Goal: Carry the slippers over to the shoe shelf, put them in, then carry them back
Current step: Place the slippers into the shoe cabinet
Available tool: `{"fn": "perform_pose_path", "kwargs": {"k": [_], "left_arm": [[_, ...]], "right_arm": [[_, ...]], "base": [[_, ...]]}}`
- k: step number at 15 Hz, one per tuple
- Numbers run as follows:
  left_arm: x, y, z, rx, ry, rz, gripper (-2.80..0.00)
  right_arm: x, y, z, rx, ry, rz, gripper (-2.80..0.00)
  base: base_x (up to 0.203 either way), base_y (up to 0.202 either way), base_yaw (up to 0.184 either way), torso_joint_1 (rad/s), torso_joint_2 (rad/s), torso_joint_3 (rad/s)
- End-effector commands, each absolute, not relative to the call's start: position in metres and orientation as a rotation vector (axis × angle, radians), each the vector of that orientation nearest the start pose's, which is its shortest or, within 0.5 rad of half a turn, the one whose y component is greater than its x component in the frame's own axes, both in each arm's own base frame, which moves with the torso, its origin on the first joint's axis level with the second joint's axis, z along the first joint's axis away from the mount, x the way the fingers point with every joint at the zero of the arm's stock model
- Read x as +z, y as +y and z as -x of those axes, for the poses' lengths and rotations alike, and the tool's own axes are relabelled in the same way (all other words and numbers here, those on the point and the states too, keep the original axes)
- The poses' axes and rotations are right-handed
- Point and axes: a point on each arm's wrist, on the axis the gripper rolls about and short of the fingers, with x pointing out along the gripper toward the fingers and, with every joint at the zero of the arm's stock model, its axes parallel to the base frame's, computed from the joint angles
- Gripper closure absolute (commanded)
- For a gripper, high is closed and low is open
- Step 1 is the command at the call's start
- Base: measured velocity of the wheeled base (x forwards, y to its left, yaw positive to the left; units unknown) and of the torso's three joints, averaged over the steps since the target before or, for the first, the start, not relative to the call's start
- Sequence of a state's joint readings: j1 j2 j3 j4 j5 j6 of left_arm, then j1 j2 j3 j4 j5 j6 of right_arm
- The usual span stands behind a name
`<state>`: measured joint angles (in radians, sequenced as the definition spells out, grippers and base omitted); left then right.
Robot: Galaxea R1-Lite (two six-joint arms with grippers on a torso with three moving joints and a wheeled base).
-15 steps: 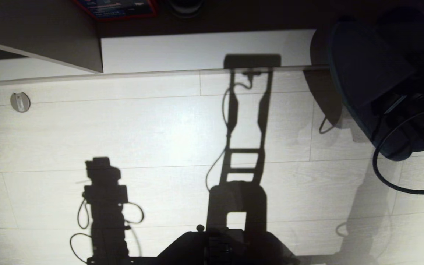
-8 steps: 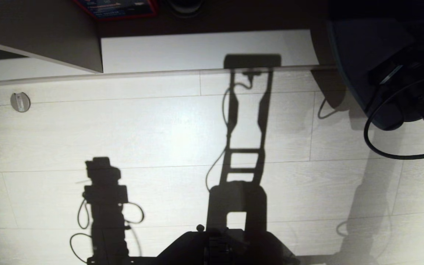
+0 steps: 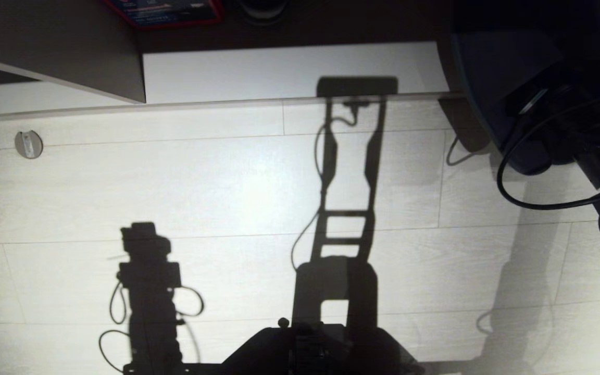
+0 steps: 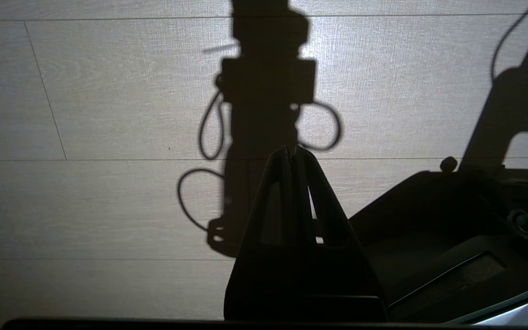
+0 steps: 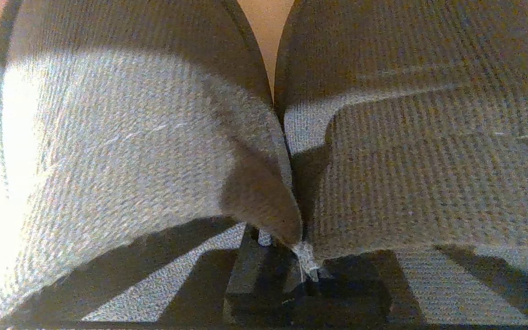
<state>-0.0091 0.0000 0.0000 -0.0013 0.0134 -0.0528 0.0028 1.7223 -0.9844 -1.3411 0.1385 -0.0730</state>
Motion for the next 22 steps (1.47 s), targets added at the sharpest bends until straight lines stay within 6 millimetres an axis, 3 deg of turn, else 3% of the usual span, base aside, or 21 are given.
{"fn": "perform_pose_path", "kwargs": {"k": [1, 9, 22], "left_arm": [[0.076, 0.001, 0.023, 0.005, -0.002, 0.054, 0.00], [0.076, 0.001, 0.023, 0.005, -0.002, 0.054, 0.00], [0.076, 0.001, 0.023, 0.006, -0.002, 0.054, 0.00]], "right_arm": [[0.292, 0.004, -0.319, 0.112, -0.616, 0.111, 0.00], [0.303, -0.009, -0.335, 0.067, -0.661, 0.119, 0.00], [0.320, -0.012, -0.350, -0.043, -0.731, 0.057, 0.00]], "base": [[0.000, 0.000, 0.000, 0.000, 0.00, 0.000], [0.000, 0.000, 0.000, 0.000, 0.00, 0.000], [0.000, 0.000, 0.000, 0.000, 0.00, 0.000]]}}
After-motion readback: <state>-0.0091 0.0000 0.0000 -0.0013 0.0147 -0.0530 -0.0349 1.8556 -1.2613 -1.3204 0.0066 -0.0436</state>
